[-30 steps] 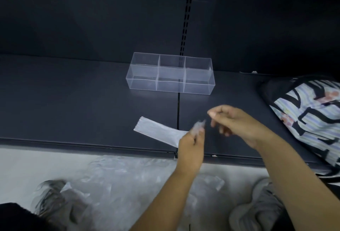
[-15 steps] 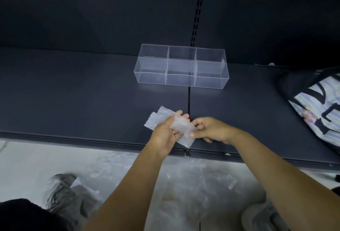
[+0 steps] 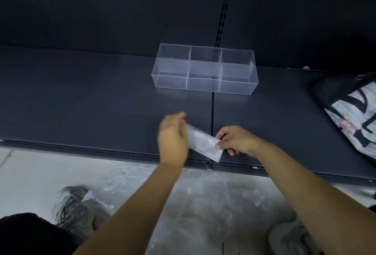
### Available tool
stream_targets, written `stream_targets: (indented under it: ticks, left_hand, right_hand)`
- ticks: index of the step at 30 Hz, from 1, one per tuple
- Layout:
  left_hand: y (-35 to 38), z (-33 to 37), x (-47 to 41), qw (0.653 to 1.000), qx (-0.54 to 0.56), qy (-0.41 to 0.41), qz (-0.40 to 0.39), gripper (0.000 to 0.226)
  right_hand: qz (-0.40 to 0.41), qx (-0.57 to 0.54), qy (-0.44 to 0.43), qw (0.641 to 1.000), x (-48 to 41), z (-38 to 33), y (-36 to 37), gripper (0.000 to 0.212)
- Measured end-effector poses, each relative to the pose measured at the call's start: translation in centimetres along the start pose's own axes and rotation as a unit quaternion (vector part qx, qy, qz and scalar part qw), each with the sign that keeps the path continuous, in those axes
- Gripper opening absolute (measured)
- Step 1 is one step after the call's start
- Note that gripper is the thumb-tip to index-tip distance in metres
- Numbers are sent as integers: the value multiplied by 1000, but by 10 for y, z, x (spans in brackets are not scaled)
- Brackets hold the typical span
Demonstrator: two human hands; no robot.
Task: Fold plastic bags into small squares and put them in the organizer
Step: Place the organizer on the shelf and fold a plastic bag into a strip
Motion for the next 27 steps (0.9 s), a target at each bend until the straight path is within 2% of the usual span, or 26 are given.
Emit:
stream_targets:
  ticks: [1,3,5,7,8,11,13,15,16,19,21,23,25,27]
  left_hand:
    - [10,13,19,994,10,72,-87,32]
    - [29,19,57,962,8,121,-244,55]
    - [37,11,80,946,-10,133,-294,77]
    - [37,5,87,946,-15,143,-290,80]
    - [36,4,86,950,-5,139,-279,75]
    - [29,7,78,964,28,112,-240,42]
    - [25,9,71,966,36,80,-243,25]
    - [24,6,62,962,67,7,-264,41]
    - [24,4,57,957,93,-41,-271,45]
    - [26,-3,40,935,152,-160,-279,34]
    - [29,-10,33,919,160,-226,-281,36]
    - [32,-17,30,906,164,-271,-280,39]
    - [34,-21,29,898,166,-302,-275,40]
    - [37,-25,27,897,171,-315,-257,35]
  right_hand:
    - [1,2,2,1000,1,-2,0,12]
    - [6,7,5,1000,3,-6,0,11]
    - [5,0,27,1000,10,-9,-1,9]
    - [3,-49,71,996,19,-12,-2,12]
    - [-1,-80,94,992,24,-14,-3,16]
    - [-13,-130,115,985,37,-21,-7,19]
    - [26,-130,74,988,40,-24,-18,18]
    - [80,-134,6,988,37,-26,-30,25]
    - [78,-144,-21,986,37,-27,-31,32]
    - [2,-152,-43,987,34,-24,-6,42]
    - [15,-139,-35,990,29,-18,10,33]
    - [76,-141,-24,987,23,-14,17,20]
    - [131,-158,-10,979,18,-12,20,10]
    - [171,-161,4,972,15,-10,23,10]
Point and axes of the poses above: each hand's wrist, its own x-axis away from the middle knuckle, its own y-axis out of the palm, z = x × y, the point moved 5 cm from there along -x, towards the middle knuckle, and after that the axes turned 14 degrees about z, right-handed, at the moved point
